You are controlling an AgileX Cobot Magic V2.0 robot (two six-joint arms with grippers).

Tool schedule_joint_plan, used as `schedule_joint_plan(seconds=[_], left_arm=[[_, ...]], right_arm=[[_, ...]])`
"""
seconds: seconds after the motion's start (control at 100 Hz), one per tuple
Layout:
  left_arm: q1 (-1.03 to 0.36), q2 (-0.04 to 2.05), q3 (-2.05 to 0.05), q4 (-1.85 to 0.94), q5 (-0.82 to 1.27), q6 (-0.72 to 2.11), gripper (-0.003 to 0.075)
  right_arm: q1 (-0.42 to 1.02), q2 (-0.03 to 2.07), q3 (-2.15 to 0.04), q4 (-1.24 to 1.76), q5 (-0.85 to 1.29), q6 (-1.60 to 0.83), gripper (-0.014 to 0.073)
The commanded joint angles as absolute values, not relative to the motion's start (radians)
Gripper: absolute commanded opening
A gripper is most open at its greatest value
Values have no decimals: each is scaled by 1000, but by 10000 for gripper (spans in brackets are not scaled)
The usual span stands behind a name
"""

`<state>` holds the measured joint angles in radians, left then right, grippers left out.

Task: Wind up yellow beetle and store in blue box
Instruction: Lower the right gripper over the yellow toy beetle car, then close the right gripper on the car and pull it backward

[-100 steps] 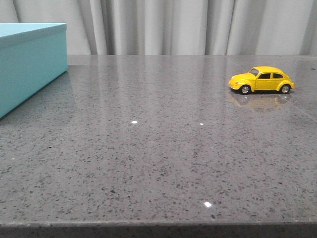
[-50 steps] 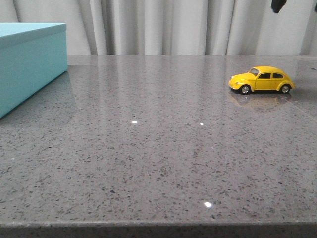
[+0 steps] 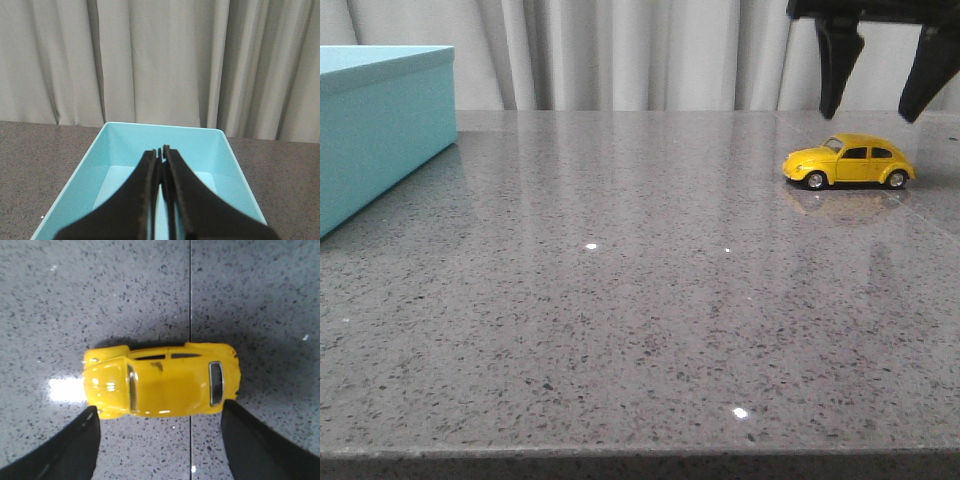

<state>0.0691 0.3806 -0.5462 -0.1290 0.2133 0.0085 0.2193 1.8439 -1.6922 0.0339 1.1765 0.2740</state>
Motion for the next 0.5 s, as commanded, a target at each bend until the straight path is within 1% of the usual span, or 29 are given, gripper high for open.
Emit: schedule_joint_plan(seconds=[0.0,0.49], left_arm=[[70,396,-580,-141,138,0,-19],[70,396,-580,-141,138,0,-19]], right_arm=[[220,1816,-1725,29,1165,273,519],[220,1874,-1725,20,1148,273,519]])
